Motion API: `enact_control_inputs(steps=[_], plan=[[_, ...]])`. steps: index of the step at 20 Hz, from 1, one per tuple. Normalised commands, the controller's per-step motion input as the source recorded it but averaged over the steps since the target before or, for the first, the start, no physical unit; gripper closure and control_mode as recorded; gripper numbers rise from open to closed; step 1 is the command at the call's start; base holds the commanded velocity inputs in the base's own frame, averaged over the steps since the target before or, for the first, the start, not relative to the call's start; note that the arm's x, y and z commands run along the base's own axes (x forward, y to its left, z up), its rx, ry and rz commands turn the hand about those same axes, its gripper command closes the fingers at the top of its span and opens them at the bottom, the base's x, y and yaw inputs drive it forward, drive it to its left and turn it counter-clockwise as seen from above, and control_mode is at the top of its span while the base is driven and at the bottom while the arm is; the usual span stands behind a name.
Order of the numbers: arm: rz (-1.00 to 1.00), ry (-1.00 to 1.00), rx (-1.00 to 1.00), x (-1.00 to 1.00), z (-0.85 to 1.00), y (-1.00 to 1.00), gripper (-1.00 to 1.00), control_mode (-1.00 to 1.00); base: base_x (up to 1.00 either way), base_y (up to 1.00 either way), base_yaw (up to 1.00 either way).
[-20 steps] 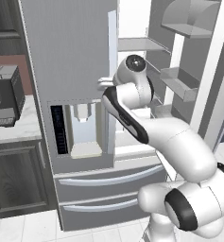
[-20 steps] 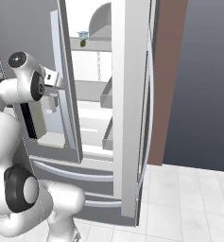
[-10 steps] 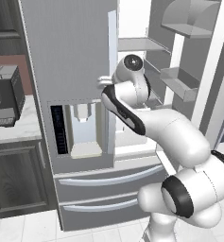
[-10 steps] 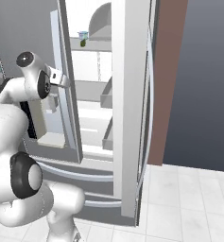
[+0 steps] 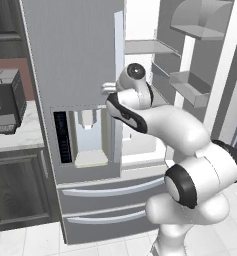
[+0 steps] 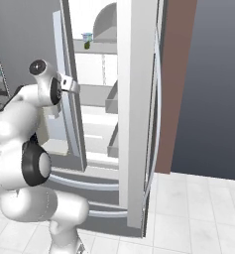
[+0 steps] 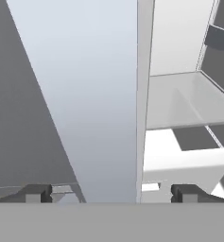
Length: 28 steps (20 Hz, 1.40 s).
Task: Take the lemon wedge from the fridge and place it on the plate with fish on the dining counter.
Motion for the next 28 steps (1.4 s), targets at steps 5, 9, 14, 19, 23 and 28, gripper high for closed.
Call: enact_control_inputs(steps=[5, 9, 14, 19, 23, 28], plan=[[0.0, -0.03, 0.0, 0.66, -0.24, 0.0, -1.0, -1.0, 0.0, 0.0, 0.0], [0.0, -0.02, 0.0, 0.75, -0.25, 0.0, -1.0, -1.0, 0.0, 0.0, 0.0], [0.0, 0.0, 0.0, 0.66, -0.21, 0.0, 1.0, -1.0, 0.0, 0.0, 0.0], [0.0, 0.0, 0.0, 0.08, -0.02, 0.0, 1.0, -1.0, 0.0, 0.0, 0.0], [0.0, 0.0, 0.0, 0.0, 0.0, 0.0, 1.0, -1.0, 0.0, 0.0, 0.0], [0.0, 0.0, 0.0, -0.14, 0.0, 0.09, 1.0, -1.0, 0.0, 0.0, 0.0]])
